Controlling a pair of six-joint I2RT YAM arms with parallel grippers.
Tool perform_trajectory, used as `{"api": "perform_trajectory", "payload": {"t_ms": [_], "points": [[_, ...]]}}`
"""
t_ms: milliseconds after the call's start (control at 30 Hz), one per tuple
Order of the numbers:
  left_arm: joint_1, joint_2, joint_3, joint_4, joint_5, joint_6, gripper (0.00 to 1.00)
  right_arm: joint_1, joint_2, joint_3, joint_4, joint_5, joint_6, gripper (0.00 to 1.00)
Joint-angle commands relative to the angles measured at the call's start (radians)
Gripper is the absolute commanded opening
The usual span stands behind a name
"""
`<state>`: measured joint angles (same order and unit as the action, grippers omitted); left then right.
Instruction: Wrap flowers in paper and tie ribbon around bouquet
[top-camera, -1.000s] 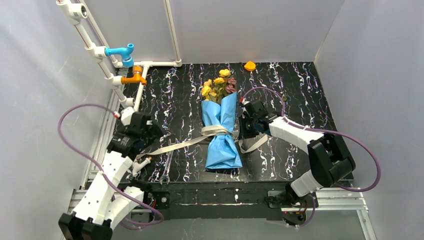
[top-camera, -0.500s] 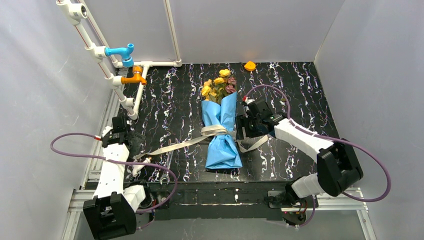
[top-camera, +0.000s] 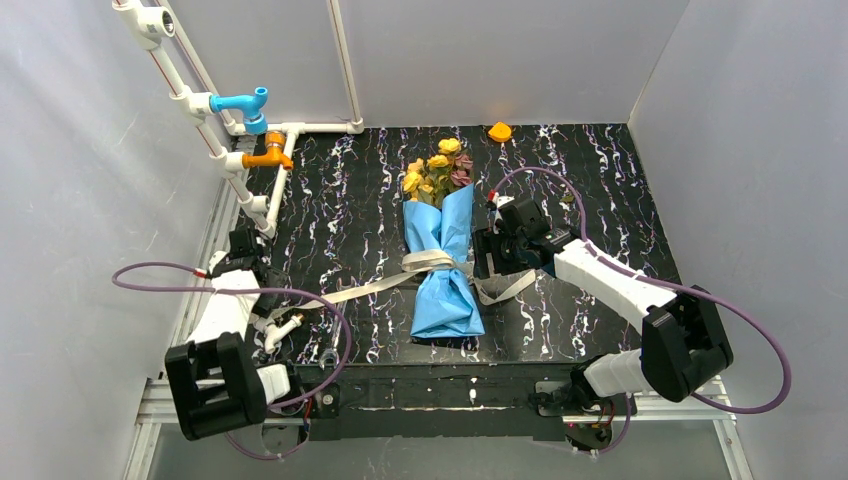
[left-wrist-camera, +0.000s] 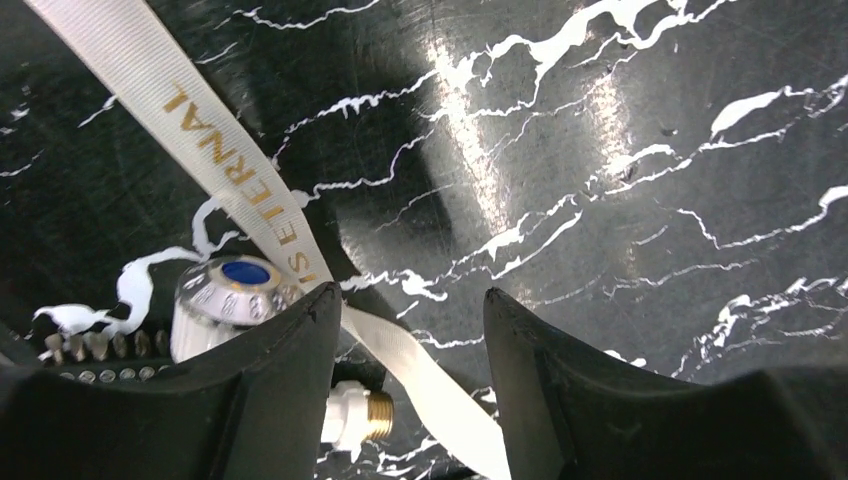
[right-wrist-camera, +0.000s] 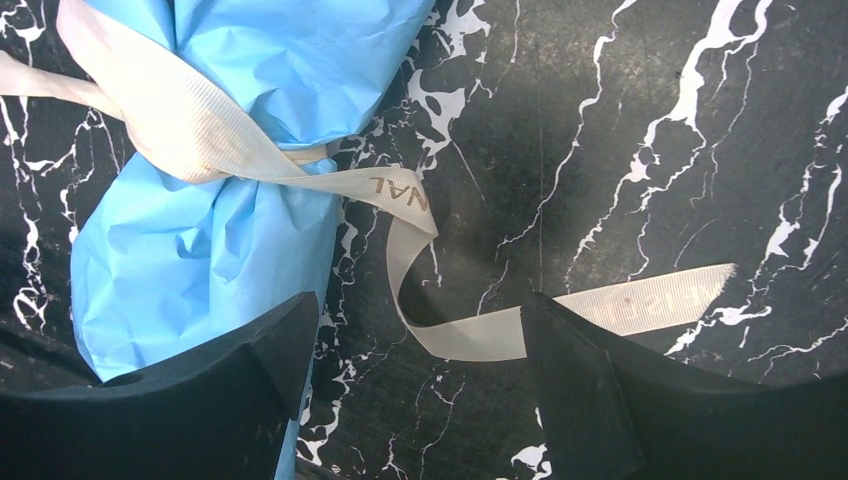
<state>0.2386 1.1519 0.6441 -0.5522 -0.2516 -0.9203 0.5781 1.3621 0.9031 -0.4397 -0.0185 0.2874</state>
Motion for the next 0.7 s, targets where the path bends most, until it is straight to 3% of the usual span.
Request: {"api": "perform_trajectory", "payload": {"t_ms": [0, 67, 133, 167, 267, 400, 500, 533, 567, 600, 667], "points": [[0.007, 0.071, -0.009, 0.065, -0.007, -0.023, 0.50, 0.002, -0.026, 0.013, 0.017, -0.030, -0.006, 0.83], [0.006, 0.091, -0.021, 0.086, 0.008, -0.027, 0.34, 0.003, -0.027, 0.013, 0.015, -0.028, -0.008, 0.83], [0.006, 0.104, -0.033, 0.102, 0.022, -0.026, 0.05, 0.003, -0.029, 0.013, 0.016, -0.026, -0.008, 0.83], [0.006, 0.110, -0.033, 0.095, 0.025, -0.029, 0.00, 0.003, -0.030, 0.011, 0.019, -0.024, -0.008, 0.83], [0.006, 0.090, -0.025, 0.061, 0.050, -0.035, 0.00, 0.003, -0.029, 0.012, 0.019, -0.014, -0.008, 0.83], [0.005, -0.048, -0.023, -0.001, 0.067, -0.025, 0.00, 0.003, -0.034, 0.017, 0.019, 0.005, -0.004, 0.84], [0.004, -0.142, 0.012, -0.097, 0.003, -0.007, 0.00, 0.003, -0.043, 0.020, 0.027, 0.009, 0.003, 0.84], [0.005, -0.161, 0.025, -0.128, -0.030, -0.002, 0.14, 0.003, -0.045, 0.020, 0.032, 0.004, 0.006, 0.84], [0.005, -0.176, 0.037, -0.151, -0.060, 0.005, 0.37, 0.003, -0.046, 0.020, 0.036, 0.000, 0.009, 0.84], [0.004, -0.188, 0.043, -0.166, -0.089, 0.009, 0.50, 0.003, -0.067, 0.020, 0.039, -0.005, 0.011, 0.84], [0.004, -0.188, 0.051, -0.183, -0.109, 0.012, 0.62, 0.003, -0.045, 0.022, 0.039, -0.011, 0.016, 0.84]]}}
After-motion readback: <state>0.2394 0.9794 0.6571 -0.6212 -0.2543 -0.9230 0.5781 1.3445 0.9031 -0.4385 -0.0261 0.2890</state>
